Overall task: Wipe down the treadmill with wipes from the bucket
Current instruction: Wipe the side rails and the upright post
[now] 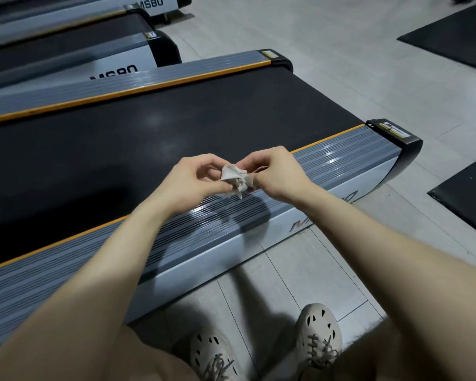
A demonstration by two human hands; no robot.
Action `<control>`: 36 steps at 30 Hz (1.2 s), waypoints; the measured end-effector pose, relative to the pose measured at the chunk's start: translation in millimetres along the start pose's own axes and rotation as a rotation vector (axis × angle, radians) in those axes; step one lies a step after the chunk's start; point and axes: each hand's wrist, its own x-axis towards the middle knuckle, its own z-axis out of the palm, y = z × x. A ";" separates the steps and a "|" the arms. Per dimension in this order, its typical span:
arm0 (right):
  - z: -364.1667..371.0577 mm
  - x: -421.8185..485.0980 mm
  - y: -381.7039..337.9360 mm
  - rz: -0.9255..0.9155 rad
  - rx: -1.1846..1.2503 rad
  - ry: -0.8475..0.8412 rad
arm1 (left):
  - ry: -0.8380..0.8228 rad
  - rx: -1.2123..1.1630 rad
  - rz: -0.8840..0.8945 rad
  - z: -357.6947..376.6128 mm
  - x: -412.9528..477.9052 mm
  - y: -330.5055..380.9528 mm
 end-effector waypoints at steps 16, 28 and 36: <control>-4.3 -0.9 -2.0 0.052 0.125 -0.157 | -0.003 0.226 -0.007 -4.9 0.4 4.0; 29.9 5.8 -19.1 -0.132 -0.273 -0.060 | 0.174 0.673 -0.221 -48.1 -38.8 -2.6; 83.1 -29.6 -57.3 -0.308 -0.349 -0.103 | 0.049 1.114 -0.273 -58.0 -120.4 -27.8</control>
